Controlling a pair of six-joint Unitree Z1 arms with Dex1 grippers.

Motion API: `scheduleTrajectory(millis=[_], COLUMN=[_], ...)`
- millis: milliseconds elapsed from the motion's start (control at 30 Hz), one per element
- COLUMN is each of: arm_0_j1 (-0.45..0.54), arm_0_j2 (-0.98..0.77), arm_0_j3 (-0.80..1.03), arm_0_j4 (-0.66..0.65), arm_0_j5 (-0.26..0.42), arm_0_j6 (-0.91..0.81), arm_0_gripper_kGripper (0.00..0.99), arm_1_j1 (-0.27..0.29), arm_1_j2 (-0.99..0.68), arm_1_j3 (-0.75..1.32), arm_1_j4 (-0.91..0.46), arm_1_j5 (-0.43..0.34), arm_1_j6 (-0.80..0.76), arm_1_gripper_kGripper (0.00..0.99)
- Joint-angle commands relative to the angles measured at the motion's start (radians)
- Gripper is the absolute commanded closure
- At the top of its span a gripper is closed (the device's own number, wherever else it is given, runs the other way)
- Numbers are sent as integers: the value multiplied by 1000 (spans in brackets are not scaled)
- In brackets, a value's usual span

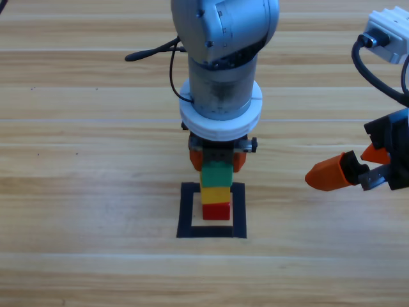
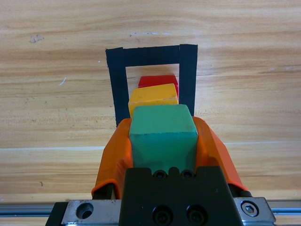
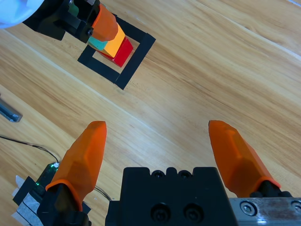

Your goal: Stack the blocks in the rectangular block: red at the bottom, yellow in the middle, green on top

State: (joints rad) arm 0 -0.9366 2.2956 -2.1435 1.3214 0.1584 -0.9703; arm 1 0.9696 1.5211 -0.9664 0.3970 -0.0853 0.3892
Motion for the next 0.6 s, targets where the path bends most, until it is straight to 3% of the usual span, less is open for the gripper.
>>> scheduleTrajectory(millis=[33,600], arm_0_j1=[13,21], arm_0_j2=[48,58], arm_0_j3=[11,16], arm_0_j4=[1,-1], arm_0_j5=[12,12], arm_0_j6=[12,21], arm_0_gripper_kGripper=[990,990], arm_1_j1=[-28,-28], arm_1_j2=[50,-7], arm_1_j3=[0,-3], arm_1_j4=[-10,-9], arm_1_j5=[-11,-4], arm_1_j6=[7,-4], arm_1_gripper_kGripper=[33,0])
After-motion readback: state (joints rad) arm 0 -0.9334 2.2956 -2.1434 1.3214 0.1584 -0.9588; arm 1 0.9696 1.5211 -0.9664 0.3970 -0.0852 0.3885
